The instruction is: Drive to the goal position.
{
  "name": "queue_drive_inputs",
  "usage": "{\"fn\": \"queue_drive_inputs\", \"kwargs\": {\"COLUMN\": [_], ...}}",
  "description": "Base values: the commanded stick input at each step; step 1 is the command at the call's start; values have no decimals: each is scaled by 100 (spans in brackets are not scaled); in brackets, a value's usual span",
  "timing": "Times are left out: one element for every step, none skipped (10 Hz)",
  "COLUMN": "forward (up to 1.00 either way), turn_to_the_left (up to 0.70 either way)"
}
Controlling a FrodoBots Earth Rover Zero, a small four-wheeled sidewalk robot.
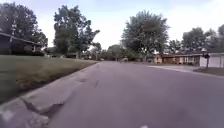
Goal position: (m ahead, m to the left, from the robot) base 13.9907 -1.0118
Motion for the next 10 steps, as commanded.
{"fn": "queue_drive_inputs", "kwargs": {"forward": [100,100,100,100,100,100,100,100,100,100], "turn_to_the_left": [14,3,0,0,0,0,0,0,0,0]}}
